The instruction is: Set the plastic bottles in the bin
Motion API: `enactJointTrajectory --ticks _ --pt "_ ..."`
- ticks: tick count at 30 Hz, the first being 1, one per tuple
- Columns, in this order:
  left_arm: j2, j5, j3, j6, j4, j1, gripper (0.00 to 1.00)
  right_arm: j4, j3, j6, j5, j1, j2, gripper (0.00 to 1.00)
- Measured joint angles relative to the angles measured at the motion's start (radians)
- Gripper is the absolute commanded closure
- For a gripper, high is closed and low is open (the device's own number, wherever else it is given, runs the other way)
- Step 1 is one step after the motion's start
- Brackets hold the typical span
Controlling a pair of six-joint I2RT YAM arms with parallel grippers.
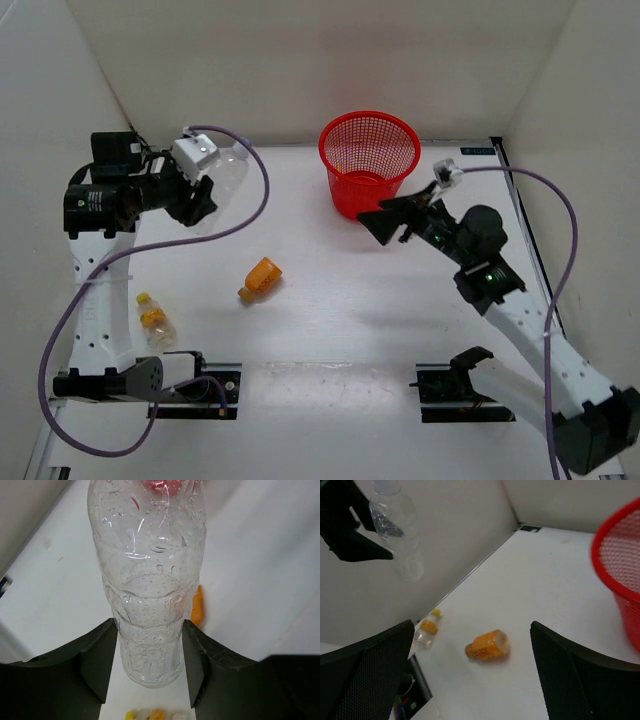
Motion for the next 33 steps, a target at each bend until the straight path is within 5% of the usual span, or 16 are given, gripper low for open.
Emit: enactJointTrajectory --ticks 9,15,25,29,33 --pt "0.089 0.159 0.039 -0.05 -0.053 -0.242 0.89 0.217 0.301 -0.019 -0.104 0.226 0.379 0.0" --pt "0.152 0.164 0.039 -0.075 -0.058 -0.264 0.89 0.393 0.298 0.067 -0.115 0.222 0.471 0.0" --pt "0.152 0.158 0.058 -0.085 -0.06 -0.28 0.89 0.448 0.325 0.162 -0.122 0.226 0.588 0.0" --pt "0.15 0.156 0.05 -0.086 -0.06 -0.283 0.89 0.472 0.37 0.186 -0.13 0.232 0.628 0.2" --pt "0.149 0.135 0.045 -0.089 -0.061 -0.284 0.89 0.495 0.412 0.227 -0.145 0.238 0.663 0.59"
